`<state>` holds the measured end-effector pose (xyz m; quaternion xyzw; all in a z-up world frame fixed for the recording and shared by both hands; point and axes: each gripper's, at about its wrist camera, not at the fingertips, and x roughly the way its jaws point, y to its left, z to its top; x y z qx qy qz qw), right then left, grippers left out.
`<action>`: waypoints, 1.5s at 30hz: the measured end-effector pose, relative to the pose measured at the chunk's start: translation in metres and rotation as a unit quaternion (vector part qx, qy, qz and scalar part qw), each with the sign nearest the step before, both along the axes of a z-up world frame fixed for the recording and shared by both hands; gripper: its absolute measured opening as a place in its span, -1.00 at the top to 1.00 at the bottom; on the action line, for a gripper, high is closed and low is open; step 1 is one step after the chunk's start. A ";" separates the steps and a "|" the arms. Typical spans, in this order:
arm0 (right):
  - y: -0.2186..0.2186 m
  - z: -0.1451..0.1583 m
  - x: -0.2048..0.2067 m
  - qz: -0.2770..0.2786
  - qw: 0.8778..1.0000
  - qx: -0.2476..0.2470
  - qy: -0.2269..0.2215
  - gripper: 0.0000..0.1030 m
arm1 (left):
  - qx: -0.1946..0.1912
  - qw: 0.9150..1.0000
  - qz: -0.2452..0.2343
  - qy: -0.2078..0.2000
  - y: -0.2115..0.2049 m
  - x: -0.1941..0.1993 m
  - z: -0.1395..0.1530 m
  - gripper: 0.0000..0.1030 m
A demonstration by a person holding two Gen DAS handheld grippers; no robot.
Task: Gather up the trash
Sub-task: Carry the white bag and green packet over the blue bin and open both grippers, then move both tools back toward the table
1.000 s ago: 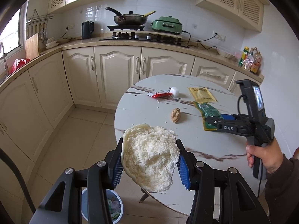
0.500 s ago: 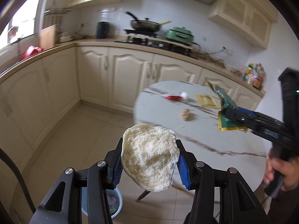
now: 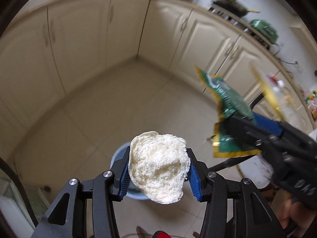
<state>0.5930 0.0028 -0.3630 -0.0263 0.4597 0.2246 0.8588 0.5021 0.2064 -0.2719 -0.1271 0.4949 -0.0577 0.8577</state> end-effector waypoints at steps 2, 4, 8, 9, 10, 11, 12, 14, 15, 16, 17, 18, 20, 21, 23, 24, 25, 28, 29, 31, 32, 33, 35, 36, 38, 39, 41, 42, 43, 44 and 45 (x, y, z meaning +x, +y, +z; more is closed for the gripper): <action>0.008 -0.039 0.014 -0.005 0.999 -0.012 0.036 0.10 | -0.009 0.999 0.006 0.031 0.007 0.015 -0.032 0.10; 0.008 -0.087 0.031 -0.017 0.996 -0.008 0.088 0.10 | -0.013 0.998 0.007 0.065 0.010 0.029 -0.062 0.10; 0.000 -0.159 0.055 -0.042 0.985 -0.001 0.170 0.10 | -0.030 0.992 0.000 0.125 0.014 0.058 -0.128 0.10; -0.002 -0.172 0.059 -0.046 0.981 0.007 0.187 0.09 | -0.030 0.991 0.001 0.134 0.016 0.066 -0.137 0.09; -0.004 -0.186 0.065 -0.051 0.978 0.016 0.204 0.09 | -0.027 0.989 0.000 0.148 0.017 0.074 -0.152 0.08; -0.004 -0.197 0.067 -0.054 0.975 0.015 0.214 0.09 | -0.024 0.987 -0.001 0.156 0.018 0.079 -0.161 0.08; -0.004 -0.210 0.072 -0.055 0.973 0.007 0.225 0.09 | -0.020 0.986 -0.002 0.164 0.019 0.084 -0.169 0.07; -0.006 -0.227 0.077 -0.057 0.968 0.013 0.243 0.09 | -0.013 0.983 -0.008 0.181 0.018 0.096 -0.182 0.05; -0.006 -0.233 0.080 -0.059 0.966 0.018 0.253 0.09 | -0.009 0.983 -0.007 0.186 0.020 0.101 -0.186 0.00; -0.006 -0.238 0.083 -0.061 0.963 0.020 0.260 0.09 | -0.004 0.982 -0.004 0.189 0.024 0.106 -0.189 -0.06; -0.007 -0.244 0.086 -0.064 0.962 0.021 0.265 0.09 | 0.000 0.982 -0.002 0.190 0.029 0.110 -0.192 -0.09; -0.007 -0.250 0.090 -0.065 0.960 0.023 0.272 0.08 | 0.000 0.982 0.001 0.189 0.032 0.112 -0.193 -0.12; -0.007 -0.257 0.095 -0.066 0.956 0.030 0.283 0.03 | -0.010 0.982 0.003 0.186 0.037 0.125 -0.190 -0.17; -0.006 -0.260 0.097 -0.068 0.955 0.032 0.286 0.01 | -0.009 0.982 0.005 0.187 0.037 0.132 -0.187 -0.19; -0.007 -0.263 0.098 -0.072 0.954 0.035 0.288 -0.01 | 0.006 0.981 0.013 0.191 0.038 0.133 -0.185 -0.19; -0.008 -0.264 0.098 -0.072 0.953 0.041 0.291 -0.03 | 0.011 0.982 0.017 0.190 0.042 0.133 -0.185 -0.19; -0.002 -0.264 0.092 -0.071 0.952 0.043 0.293 -0.08 | 0.009 0.982 0.020 0.187 0.047 0.133 -0.183 -0.20; -0.004 -0.262 0.090 -0.066 0.952 0.052 0.295 -0.10 | 0.011 0.982 0.036 0.185 0.037 0.116 -0.167 -0.20; -0.003 -0.260 0.089 -0.064 0.951 0.055 0.297 -0.10 | 0.020 0.982 0.042 0.184 0.039 0.114 -0.163 -0.20; 0.001 -0.255 0.087 -0.060 0.952 0.057 0.295 -0.14 | 0.027 0.982 0.049 0.179 0.041 0.106 -0.155 -0.21; 0.002 -0.250 0.087 -0.059 0.953 0.052 0.291 -0.28 | 0.027 0.983 0.052 0.176 0.039 0.101 -0.151 -0.21; 0.002 -0.243 0.086 -0.060 0.956 0.047 0.285 -0.33 | 0.027 0.983 0.055 0.170 0.037 0.096 -0.145 -0.21; 0.008 -0.230 0.082 -0.057 0.959 0.049 0.272 -0.34 | 0.035 0.986 0.061 0.154 0.037 0.087 -0.130 -0.21; 0.008 -0.217 0.079 -0.054 0.963 0.050 0.261 -0.37 | 0.038 0.987 0.063 0.143 0.033 0.080 -0.122 -0.21; 0.008 -0.197 0.072 -0.050 0.968 0.045 0.241 -0.44 | 0.047 0.989 0.069 0.118 0.028 0.069 -0.099 -0.21; 0.007 -0.178 0.067 -0.045 0.973 0.044 0.221 -0.44 | 0.054 0.990 0.072 0.106 0.025 0.060 -0.089 -0.21; 0.011 -0.152 0.060 -0.042 0.980 0.036 0.191 -0.57 | 0.067 0.992 0.076 0.070 0.021 0.045 -0.061 -0.21; 0.011 -0.129 0.053 -0.041 0.985 0.031 0.164 -0.61 | 0.072 0.993 0.079 0.051 0.019 0.036 -0.045 -0.21; 0.013 -0.117 0.051 -0.039 0.987 0.030 0.150 -0.65 | 0.076 0.993 0.082 0.039 0.011 0.027 -0.034 -0.21; 0.013 -0.099 0.045 -0.038 0.990 0.030 0.129 -0.66 | 0.088 0.992 0.086 0.019 0.006 0.019 -0.018 -0.21; 0.011 -0.077 0.039 -0.039 0.993 0.027 0.106 -0.68 | 0.096 0.991 0.090 0.002 0.003 0.011 -0.006 -0.24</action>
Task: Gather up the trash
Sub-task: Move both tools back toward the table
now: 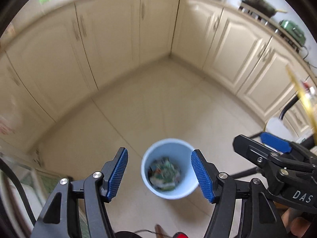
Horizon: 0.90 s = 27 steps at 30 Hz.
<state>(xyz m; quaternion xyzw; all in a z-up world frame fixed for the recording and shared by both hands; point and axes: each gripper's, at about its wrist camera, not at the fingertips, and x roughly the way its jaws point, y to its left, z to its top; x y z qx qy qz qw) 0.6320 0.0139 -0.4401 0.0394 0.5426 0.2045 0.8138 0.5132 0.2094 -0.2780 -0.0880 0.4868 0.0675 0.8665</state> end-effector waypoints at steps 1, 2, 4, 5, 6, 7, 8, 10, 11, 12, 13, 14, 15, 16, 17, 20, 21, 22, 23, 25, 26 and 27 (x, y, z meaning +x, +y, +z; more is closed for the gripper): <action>-0.001 0.016 -0.004 -0.001 1.000 -0.003 -0.018 -0.73 | 0.010 1.000 0.002 -0.019 -0.004 -0.008 0.013 -0.29; -0.003 0.035 -0.012 -0.001 0.999 -0.004 -0.041 -0.79 | 0.021 0.999 0.005 -0.045 -0.008 -0.019 0.031 -0.32; -0.010 0.076 -0.030 -0.006 0.996 -0.010 -0.089 -0.85 | 0.033 0.996 0.012 -0.078 -0.017 -0.036 0.054 -0.37; -0.013 0.096 -0.039 -0.010 0.993 -0.013 -0.114 -0.89 | 0.046 0.994 0.015 -0.099 -0.022 -0.047 0.067 -0.38; -0.018 0.119 -0.053 -0.013 0.989 -0.014 -0.144 -0.91 | 0.052 0.992 0.016 -0.115 -0.029 -0.057 0.076 -0.42; -0.024 0.141 -0.067 -0.018 0.985 -0.014 -0.172 -0.97 | 0.056 0.990 0.016 -0.132 -0.038 -0.066 0.087 -0.45; -0.026 0.155 -0.077 -0.021 0.982 -0.014 -0.189 -1.00 | 0.062 0.986 0.016 -0.152 -0.046 -0.078 0.098 -0.46; -0.035 0.190 -0.101 -0.033 0.972 -0.019 -0.231 -1.00 | 0.070 0.981 0.018 -0.182 -0.068 -0.100 0.115 -0.55; -0.040 0.207 -0.113 -0.038 0.967 -0.019 -0.250 -1.00 | 0.074 0.976 0.016 -0.202 -0.077 -0.112 0.127 -0.59; -0.048 0.225 -0.129 -0.045 0.961 -0.021 -0.271 -1.00 | 0.075 0.973 0.014 -0.217 -0.087 -0.124 0.134 -0.68; -0.051 0.239 -0.140 -0.050 0.957 -0.025 -0.285 -1.00 | 0.076 0.968 0.012 -0.241 -0.095 -0.138 0.146 -0.76; -0.057 0.255 -0.153 -0.054 0.952 -0.026 -0.301 -1.00 | 0.077 0.963 0.011 -0.257 -0.106 -0.151 0.149 -0.81; -0.061 0.269 -0.166 -0.062 0.945 -0.027 -0.320 -1.00 | 0.078 0.959 0.011 -0.271 -0.118 -0.166 0.152 -0.89; -0.065 0.282 -0.179 -0.071 0.939 -0.036 -0.336 -1.00 | 0.079 0.954 0.011 -0.288 -0.127 -0.181 0.154 -0.92; -0.069 0.296 -0.191 -0.076 0.933 -0.041 -0.349 -1.00 | 0.081 0.948 0.010 -0.308 -0.137 -0.194 0.164 -0.93; -0.078 0.328 -0.225 -0.089 0.921 -0.039 -0.377 -1.00 | 0.077 0.934 0.003 -0.348 -0.153 -0.244 0.161 -0.97; -0.084 0.340 -0.240 -0.094 0.915 -0.036 -0.390 -1.00 | 0.077 0.931 0.002 -0.357 -0.161 -0.264 0.159 -0.97; -0.084 0.349 -0.248 -0.097 0.912 -0.037 -0.396 -1.00 | 0.076 0.924 0.001 -0.374 -0.173 -0.281 0.159 -0.99; -0.088 0.356 -0.257 -0.099 0.908 -0.039 -0.405 -1.00 | 0.077 0.920 -0.001 -0.385 -0.176 -0.291 0.160 -0.99; -0.096 0.370 -0.276 -0.106 0.898 -0.046 -0.425 -1.00 | 0.079 0.912 -0.007 -0.402 -0.180 -0.322 0.141 -0.99; -0.099 0.376 -0.284 -0.111 0.893 -0.049 -0.433 -1.00 | 0.081 0.908 -0.011 -0.411 -0.186 -0.331 0.137 -0.99; -0.102 0.382 -0.293 -0.115 0.888 -0.049 -0.442 -1.00 | 0.081 0.905 -0.013 -0.417 -0.186 -0.343 0.126 -0.99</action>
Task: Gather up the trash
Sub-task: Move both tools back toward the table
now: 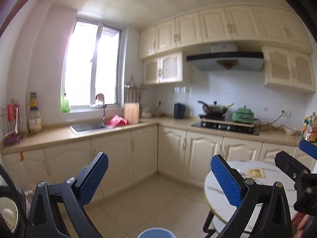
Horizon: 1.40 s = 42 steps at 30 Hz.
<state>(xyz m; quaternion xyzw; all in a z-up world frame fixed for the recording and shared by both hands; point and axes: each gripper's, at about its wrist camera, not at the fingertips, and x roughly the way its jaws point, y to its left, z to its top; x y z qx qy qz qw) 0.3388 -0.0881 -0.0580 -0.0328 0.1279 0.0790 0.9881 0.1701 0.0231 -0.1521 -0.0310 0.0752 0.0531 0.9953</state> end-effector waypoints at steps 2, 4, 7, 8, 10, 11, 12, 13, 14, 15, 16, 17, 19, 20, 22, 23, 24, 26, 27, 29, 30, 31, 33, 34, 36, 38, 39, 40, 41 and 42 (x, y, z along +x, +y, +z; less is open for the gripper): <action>-0.005 0.006 -0.012 -0.007 1.000 0.001 -0.013 -1.00 | 0.008 1.000 -0.004 -0.020 -0.009 -0.017 -0.010 -0.99; -0.009 0.014 -0.023 -0.019 0.999 -0.001 -0.029 -1.00 | 0.013 0.999 -0.006 -0.031 -0.005 -0.044 -0.028 -0.99; -0.017 0.021 -0.035 -0.032 0.998 -0.003 -0.047 -1.00 | 0.020 0.999 -0.009 -0.045 -0.014 -0.071 -0.043 -0.99; -0.018 0.023 -0.037 -0.034 0.998 -0.001 -0.050 -1.00 | 0.022 0.999 -0.009 -0.045 -0.016 -0.077 -0.048 -0.99; -0.022 0.025 -0.040 -0.038 0.998 0.001 -0.052 -1.00 | 0.023 0.998 -0.014 -0.051 -0.019 -0.079 -0.051 -0.99; -0.025 0.026 -0.041 -0.040 0.998 0.001 -0.053 -1.00 | 0.023 0.998 -0.016 -0.049 -0.020 -0.081 -0.054 -0.99; -0.026 0.026 -0.042 -0.042 0.998 0.003 -0.055 -1.00 | 0.023 0.998 -0.018 -0.050 -0.021 -0.081 -0.054 -0.99; -0.027 0.027 -0.041 -0.043 0.998 0.004 -0.052 -1.00 | 0.023 0.998 -0.021 -0.049 -0.023 -0.084 -0.059 -0.99; -0.031 0.026 -0.041 -0.044 0.998 0.005 -0.051 -1.00 | 0.024 0.998 -0.022 -0.047 -0.023 -0.082 -0.059 -0.99; -0.032 0.026 -0.040 -0.048 0.998 0.006 -0.052 -1.00 | 0.025 0.998 -0.024 -0.047 -0.022 -0.072 -0.052 -0.99; -0.034 0.023 -0.041 -0.050 0.997 0.007 -0.051 -1.00 | 0.025 0.998 -0.025 -0.047 -0.023 -0.068 -0.050 -0.99; -0.037 0.022 -0.040 -0.052 0.997 0.007 -0.050 -1.00 | 0.025 0.998 -0.027 -0.045 -0.023 -0.065 -0.047 -0.99; -0.040 0.020 -0.039 -0.055 0.997 0.009 -0.050 -1.00 | 0.026 0.998 -0.032 -0.045 -0.025 -0.051 -0.037 -0.99; -0.042 0.019 -0.037 -0.059 0.997 0.010 -0.049 -1.00 | 0.027 0.998 -0.035 -0.043 -0.028 -0.049 -0.040 -0.99; -0.048 0.016 -0.034 -0.064 0.997 0.012 -0.047 -1.00 | 0.032 0.998 -0.038 -0.038 -0.030 -0.016 -0.023 -0.99; -0.052 0.015 -0.031 -0.066 0.997 0.012 -0.045 -1.00 | 0.034 0.998 -0.041 -0.035 -0.034 -0.008 -0.022 -0.99; -0.057 0.012 -0.027 -0.069 0.997 0.014 -0.042 -1.00 | 0.037 0.998 -0.045 -0.030 -0.039 0.008 -0.015 -0.99; -0.070 0.007 -0.019 -0.078 0.996 0.016 -0.037 -1.00 | 0.039 0.997 -0.059 -0.016 -0.048 0.034 -0.013 -0.99; -0.078 0.004 -0.014 -0.087 0.996 0.017 -0.032 -1.00 | 0.040 0.997 -0.064 -0.006 -0.052 0.047 -0.011 -0.99; -0.095 -0.002 -0.005 -0.104 0.994 0.019 -0.024 -1.00 | 0.041 0.996 -0.079 0.017 -0.063 0.073 -0.016 -0.99; -0.107 -0.007 0.002 -0.117 0.993 0.020 -0.016 -1.00 | 0.043 0.995 -0.086 0.032 -0.068 0.087 -0.018 -0.99; -0.118 -0.011 0.008 -0.127 0.992 0.023 -0.011 -1.00 | 0.044 0.994 -0.091 0.041 -0.073 0.100 -0.015 -0.99; -0.140 -0.020 0.020 -0.146 0.989 0.027 0.003 -1.00 | 0.047 0.989 -0.117 0.072 -0.089 0.137 -0.019 -0.99; -0.150 -0.025 0.026 -0.155 0.987 0.030 0.010 -1.00 | 0.047 0.988 -0.125 0.083 -0.095 0.153 -0.018 -0.99; -0.176 -0.040 0.045 -0.176 0.983 0.035 0.035 -1.00 | 0.044 0.981 -0.148 0.117 -0.109 0.185 -0.026 -0.99; -0.196 -0.052 0.060 -0.188 0.980 0.041 0.052 -1.00 | 0.038 0.972 -0.174 0.151 -0.125 0.220 -0.036 -0.99; -0.210 -0.062 0.071 -0.197 0.977 0.045 0.068 -1.00 | 0.038 0.969 -0.179 0.163 -0.132 0.233 -0.036 -0.99; -0.218 -0.067 0.078 -0.200 0.976 0.046 0.076 -1.00 | 0.039 0.965 -0.188 0.177 -0.140 0.248 -0.040 -0.99; -0.231 -0.077 0.090 -0.207 0.973 0.046 0.090 -1.00 | 0.042 0.959 -0.200 0.193 -0.151 0.268 -0.047 -0.99; -0.241 -0.085 0.100 -0.213 0.971 0.045 0.103 -1.00 | 0.049 0.955 -0.202 0.209 -0.160 0.283 -0.050 -0.99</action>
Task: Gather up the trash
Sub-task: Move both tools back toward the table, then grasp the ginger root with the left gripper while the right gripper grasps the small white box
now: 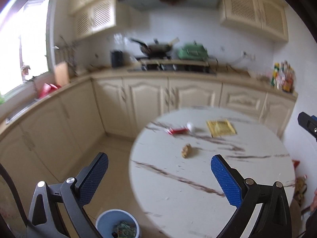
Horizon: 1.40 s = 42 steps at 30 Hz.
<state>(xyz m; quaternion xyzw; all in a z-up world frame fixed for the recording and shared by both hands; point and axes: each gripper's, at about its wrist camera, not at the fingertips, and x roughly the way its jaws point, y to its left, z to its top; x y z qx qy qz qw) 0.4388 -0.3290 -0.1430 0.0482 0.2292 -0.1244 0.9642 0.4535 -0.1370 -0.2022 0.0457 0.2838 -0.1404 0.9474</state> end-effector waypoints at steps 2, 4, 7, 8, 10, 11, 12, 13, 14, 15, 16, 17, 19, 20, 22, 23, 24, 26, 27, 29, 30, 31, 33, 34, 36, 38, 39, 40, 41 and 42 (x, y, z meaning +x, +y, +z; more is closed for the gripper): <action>-0.020 -0.017 0.019 -0.005 1.000 0.008 0.022 -1.00 | 0.016 1.000 -0.012 0.012 -0.017 0.031 0.000 -0.99; -0.034 -0.030 0.034 -0.010 0.999 0.016 0.043 -1.00 | 0.031 0.999 -0.028 0.031 -0.031 0.069 0.004 -0.98; -0.058 -0.051 0.063 -0.008 0.997 0.028 0.074 -1.00 | 0.046 0.996 -0.051 0.064 -0.050 0.111 -0.009 -0.94; -0.060 -0.055 0.069 -0.006 0.996 0.029 0.080 -1.00 | 0.053 0.994 -0.058 0.074 -0.056 0.128 -0.014 -0.94; -0.073 -0.068 0.089 -0.004 0.994 0.036 0.102 -1.00 | 0.057 0.992 -0.063 0.093 -0.062 0.155 -0.020 -0.69; -0.077 -0.071 0.094 -0.001 0.993 0.040 0.107 -1.00 | 0.056 0.990 -0.071 0.105 -0.066 0.170 -0.024 -0.65; -0.084 -0.078 0.104 -0.002 0.992 0.047 0.116 -1.00 | 0.056 0.989 -0.077 0.116 -0.068 0.183 -0.027 -0.50; -0.087 -0.080 0.109 -0.003 0.991 0.049 0.122 -1.00 | 0.055 0.986 -0.085 0.129 -0.070 0.196 -0.029 -0.30; -0.091 -0.085 0.116 -0.002 0.990 0.051 0.128 -1.00 | 0.056 0.985 -0.087 0.138 -0.072 0.207 -0.032 -0.21; -0.096 -0.091 0.125 -0.002 0.989 0.055 0.138 -1.00 | 0.056 0.984 -0.087 0.148 -0.075 0.222 -0.035 -0.04; -0.098 -0.093 0.131 0.000 0.988 0.056 0.143 -1.00 | 0.055 0.982 -0.090 0.155 -0.077 0.231 -0.037 0.08; -0.099 -0.095 0.135 0.002 0.988 0.056 0.146 -1.00 | 0.051 0.981 -0.092 0.162 -0.079 0.243 -0.040 0.12; -0.099 -0.101 0.148 0.006 0.986 0.054 0.156 -1.00 | 0.044 0.980 -0.098 0.167 -0.081 0.253 -0.042 0.14; -0.098 -0.103 0.155 0.009 0.986 0.054 0.160 -1.00 | 0.043 0.980 -0.101 0.165 -0.082 0.259 -0.041 0.15; -0.095 -0.107 0.169 0.016 0.984 0.052 0.167 -1.00 | 0.044 0.980 -0.107 0.162 -0.083 0.266 -0.041 0.34; -0.093 -0.108 0.176 0.020 0.984 0.049 0.171 -1.00 | 0.040 0.980 -0.111 0.160 -0.082 0.269 -0.040 0.49; -0.088 -0.110 0.185 0.027 0.984 0.042 0.173 -1.00 | 0.037 0.980 -0.115 0.160 -0.081 0.269 -0.041 0.59; -0.080 -0.113 0.196 0.037 0.983 0.030 0.177 -1.00 | 0.036 0.979 -0.123 0.159 -0.077 0.267 -0.042 0.60; -0.075 -0.116 0.204 0.043 0.982 0.022 0.180 -1.00 | 0.029 0.979 -0.123 0.158 -0.070 0.264 -0.042 0.60; -0.066 -0.122 0.220 0.060 0.980 0.017 0.190 -1.00 | 0.016 0.981 -0.123 0.151 -0.057 0.253 -0.039 0.60; -0.059 -0.127 0.229 0.076 0.977 0.015 0.197 -1.00 | 0.010 0.982 -0.119 0.147 -0.047 0.240 -0.039 0.60; -0.052 -0.131 0.236 0.086 0.976 0.011 0.202 -1.00 | 0.004 0.983 -0.116 0.142 -0.038 0.239 -0.035 0.60; -0.035 -0.139 0.253 0.113 0.971 -0.008 0.213 -1.00 | -0.005 0.985 -0.110 0.136 -0.022 0.225 -0.030 0.60; -0.027 -0.143 0.259 0.122 0.968 -0.015 0.217 -1.00 | -0.009 0.985 -0.106 0.134 -0.014 0.218 -0.027 0.60; -0.009 -0.153 0.276 0.144 0.963 -0.032 0.225 -1.00 | -0.013 0.987 -0.098 0.124 0.001 0.208 -0.020 0.60; 0.003 -0.162 0.287 0.156 0.958 -0.041 0.236 -0.87 | -0.017 0.989 -0.091 0.117 0.019 0.201 -0.014 0.60; 0.008 -0.167 0.292 0.161 0.956 -0.043 0.242 -0.83 | -0.018 0.989 -0.088 0.116 0.023 0.199 -0.013 0.60; 0.011 -0.172 0.297 0.163 0.954 -0.044 0.247 -0.74 | -0.018 0.989 -0.085 0.115 0.028 0.196 -0.010 0.60; 0.014 -0.176 0.301 0.164 0.953 -0.042 0.252 -0.56 | -0.018 0.990 -0.081 0.113 0.035 0.193 -0.008 0.60; 0.015 -0.181 0.305 0.165 0.951 -0.035 0.258 -0.45 | -0.018 0.991 -0.078 0.111 0.039 0.190 -0.007 0.60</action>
